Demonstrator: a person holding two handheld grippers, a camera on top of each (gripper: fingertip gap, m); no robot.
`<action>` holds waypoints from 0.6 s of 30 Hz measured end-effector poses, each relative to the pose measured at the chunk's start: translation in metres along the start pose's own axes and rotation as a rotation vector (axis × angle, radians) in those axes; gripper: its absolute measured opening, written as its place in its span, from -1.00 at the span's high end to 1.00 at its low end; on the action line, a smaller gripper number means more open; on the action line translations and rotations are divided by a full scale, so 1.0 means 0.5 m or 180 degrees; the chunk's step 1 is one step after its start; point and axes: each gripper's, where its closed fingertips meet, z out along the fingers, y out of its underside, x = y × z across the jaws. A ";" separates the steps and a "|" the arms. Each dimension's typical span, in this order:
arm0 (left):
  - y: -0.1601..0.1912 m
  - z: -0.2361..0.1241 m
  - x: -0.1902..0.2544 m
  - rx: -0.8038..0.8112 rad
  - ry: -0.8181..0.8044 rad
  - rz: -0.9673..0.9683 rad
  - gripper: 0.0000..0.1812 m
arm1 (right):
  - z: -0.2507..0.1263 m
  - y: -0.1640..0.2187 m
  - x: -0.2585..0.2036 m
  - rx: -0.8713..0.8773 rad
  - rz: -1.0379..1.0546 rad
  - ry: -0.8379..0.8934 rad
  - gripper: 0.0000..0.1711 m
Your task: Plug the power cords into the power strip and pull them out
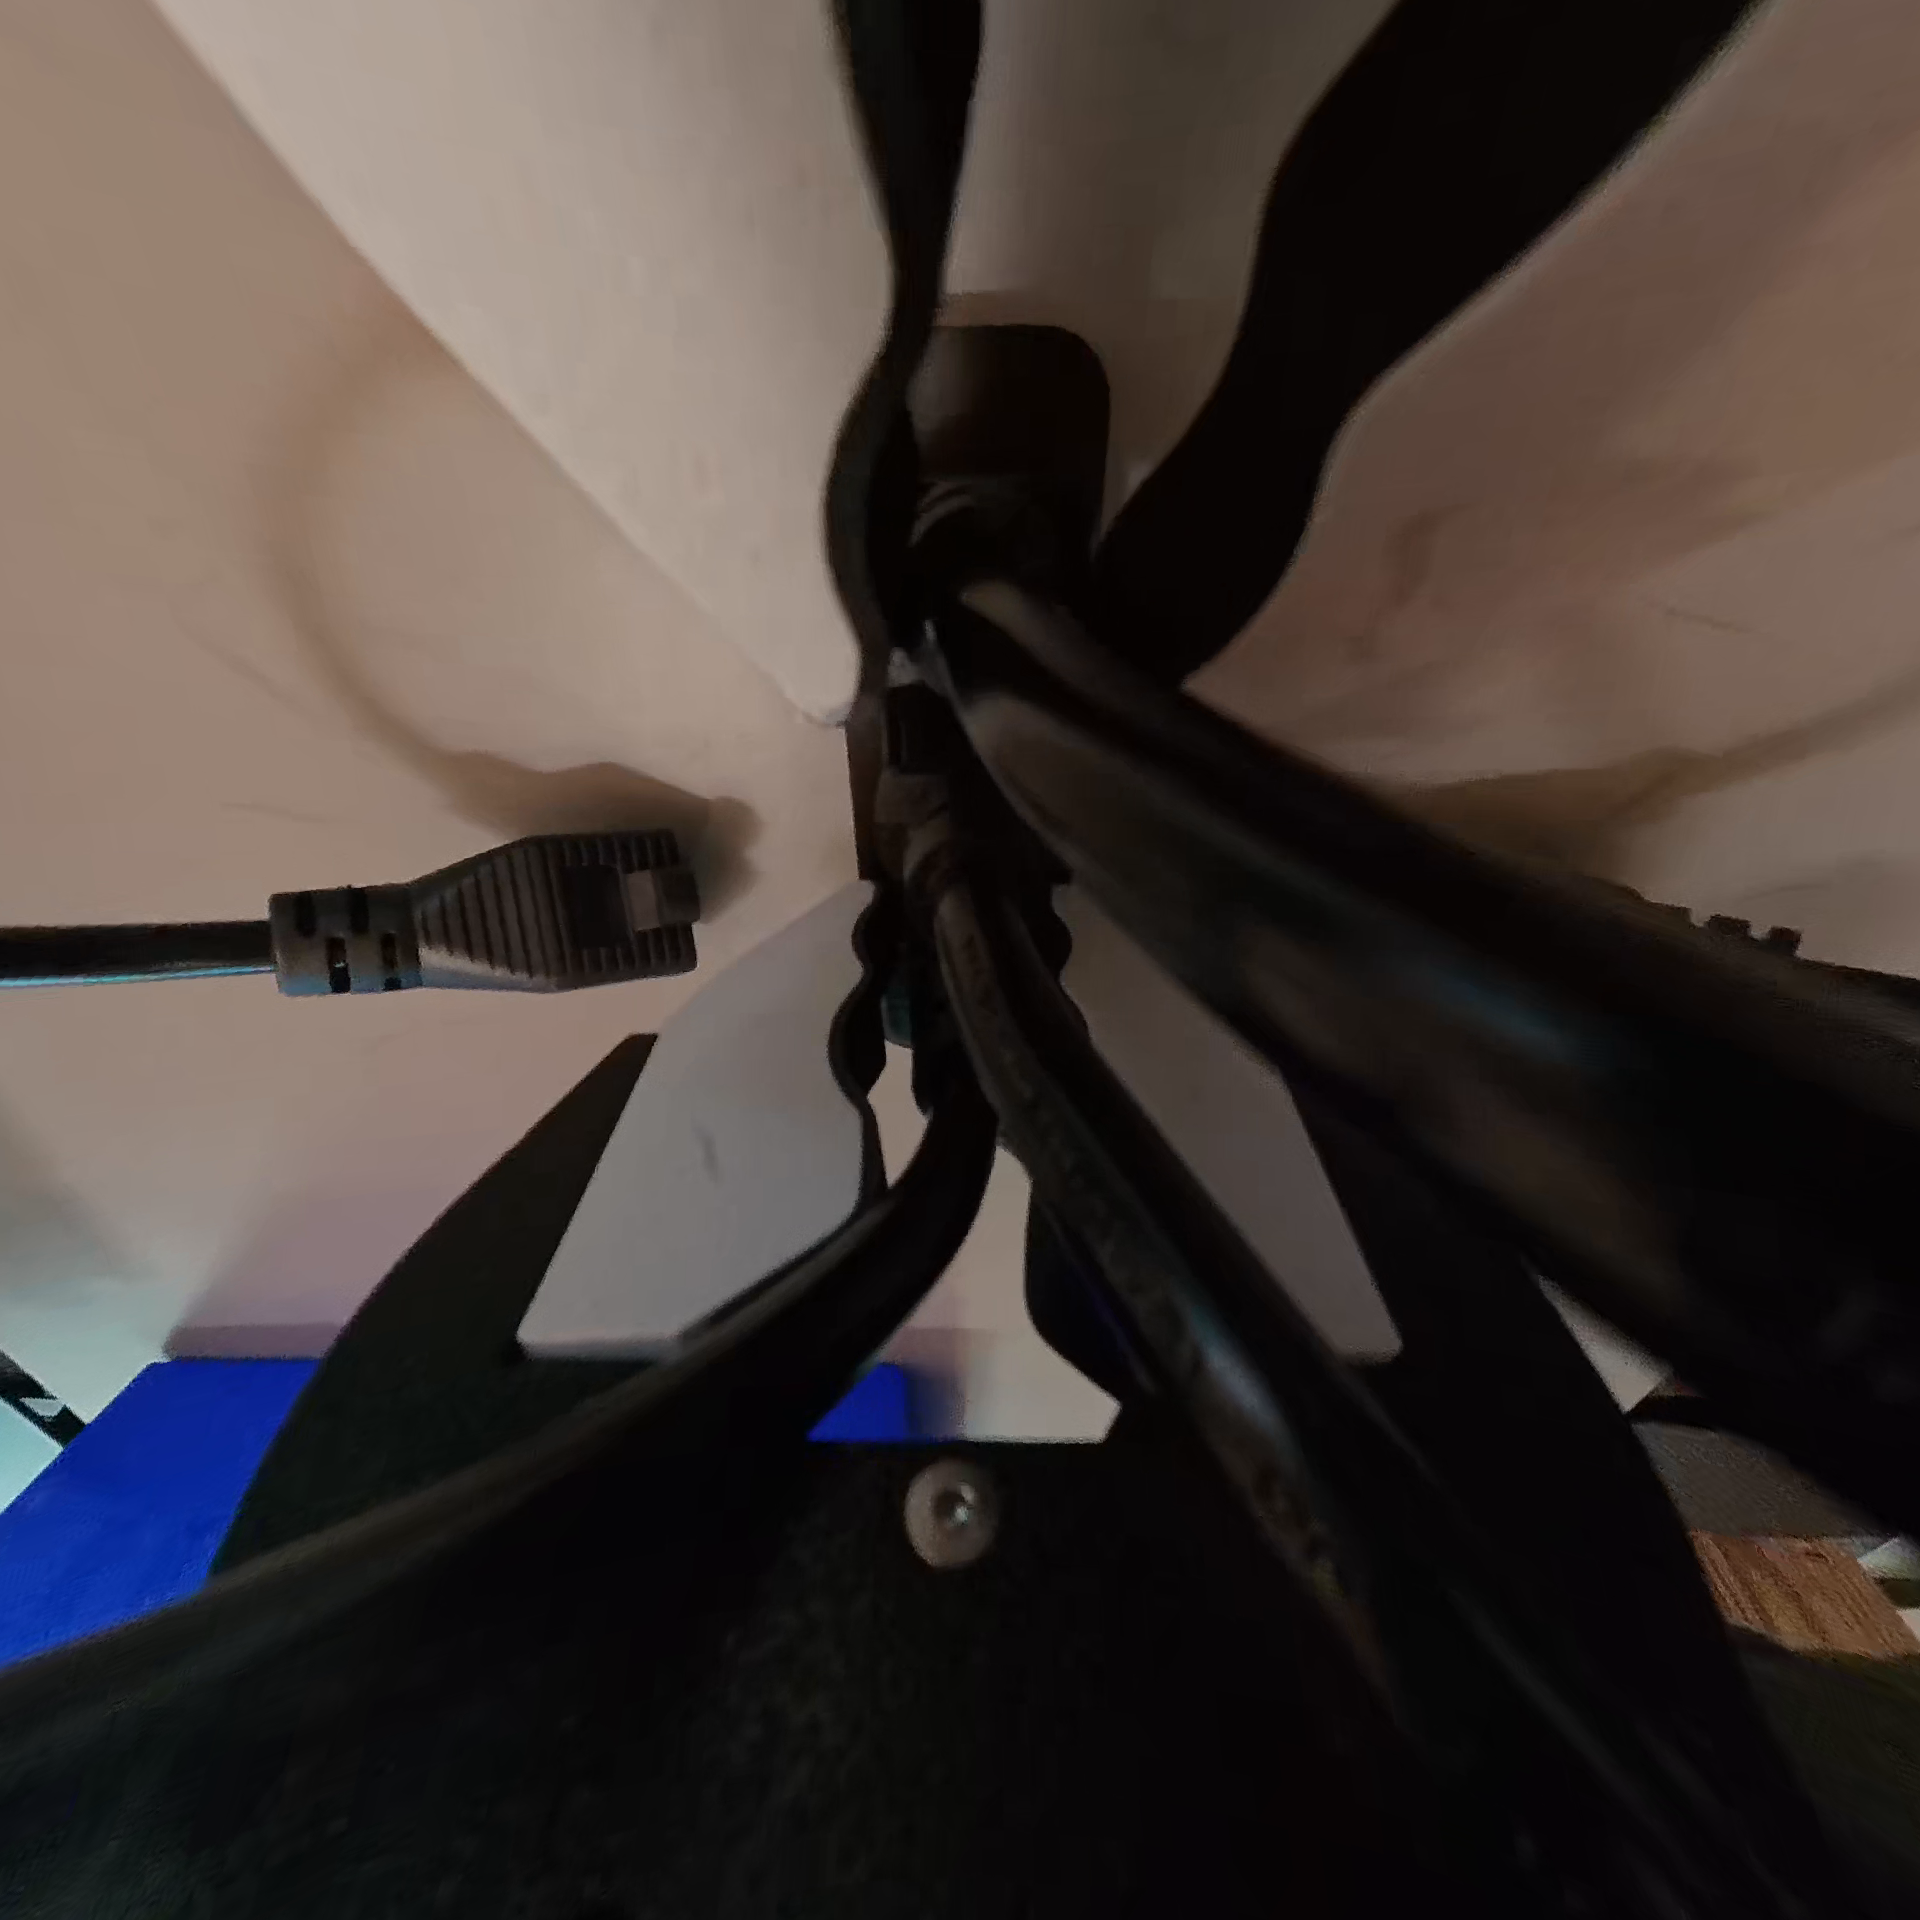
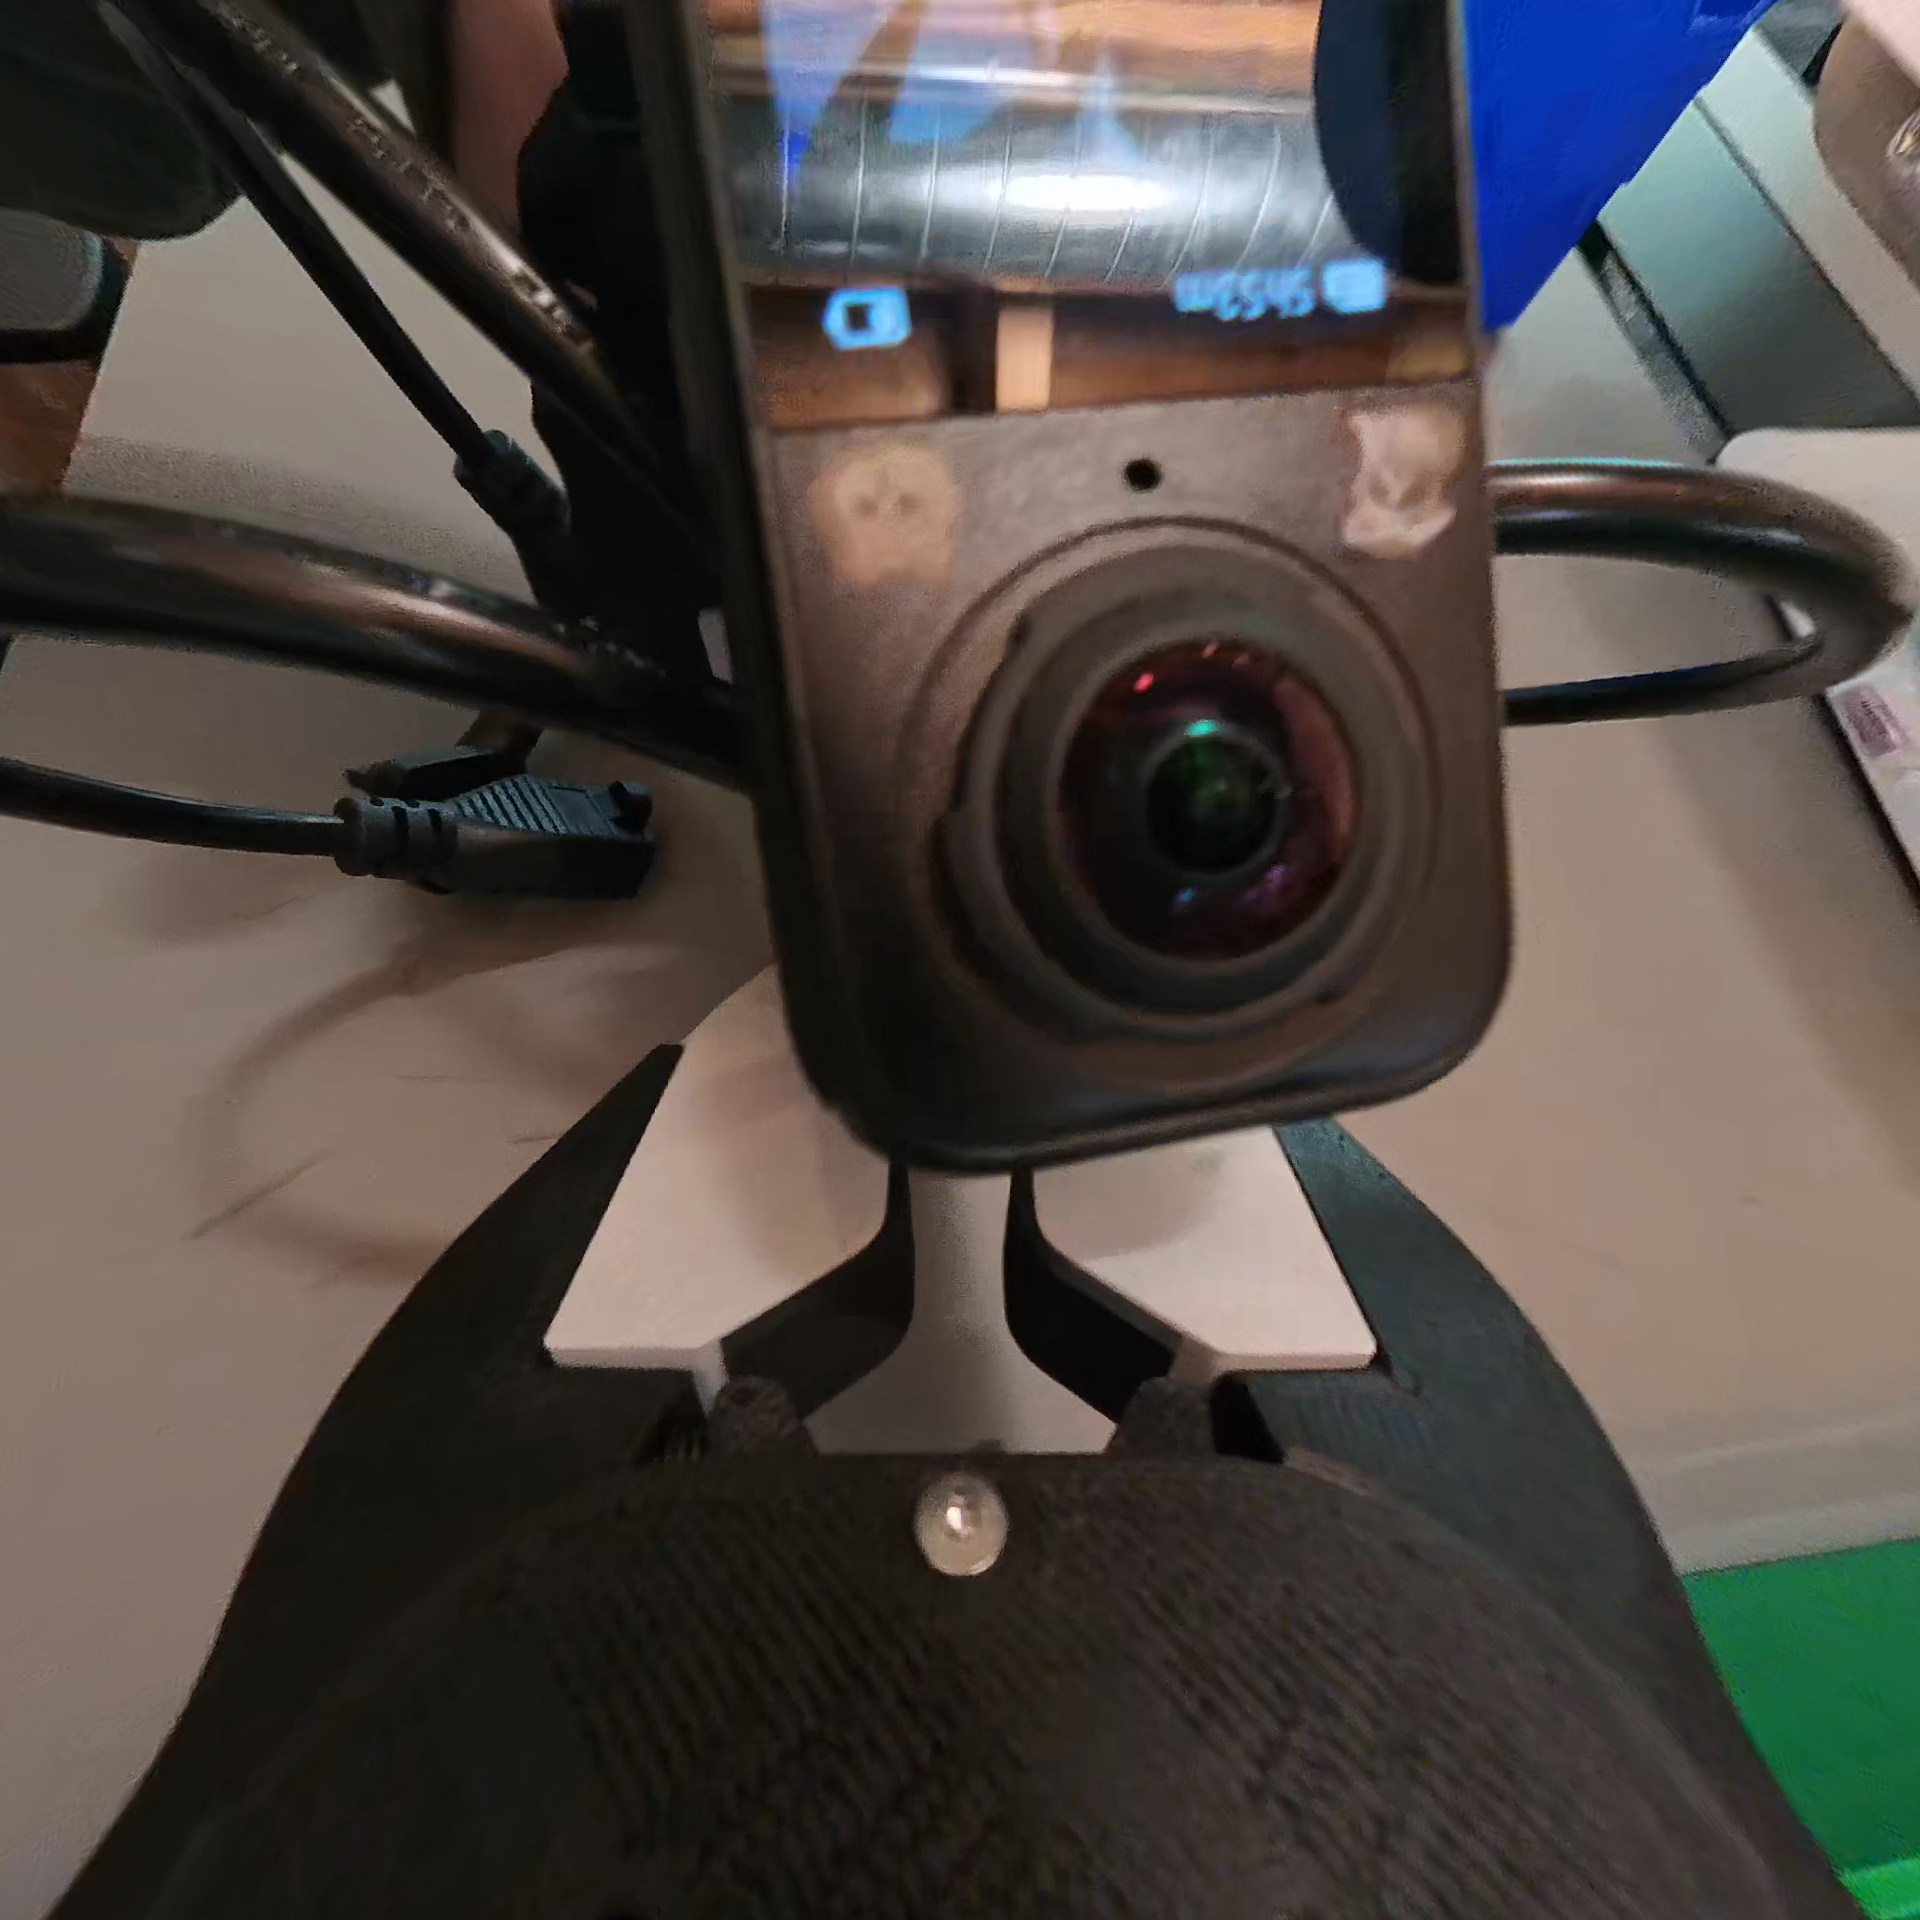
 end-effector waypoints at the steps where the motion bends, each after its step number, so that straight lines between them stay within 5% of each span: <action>1: 0.000 0.000 0.000 -0.0010 0.0008 0.0024 0.73 | -0.001 0.001 0.000 -0.0062 0.0042 -0.0051 0.83; 18: -0.002 0.001 -0.001 0.0092 0.0031 -0.0026 0.72 | -0.003 0.003 0.001 -0.0326 0.0386 -0.0182 0.86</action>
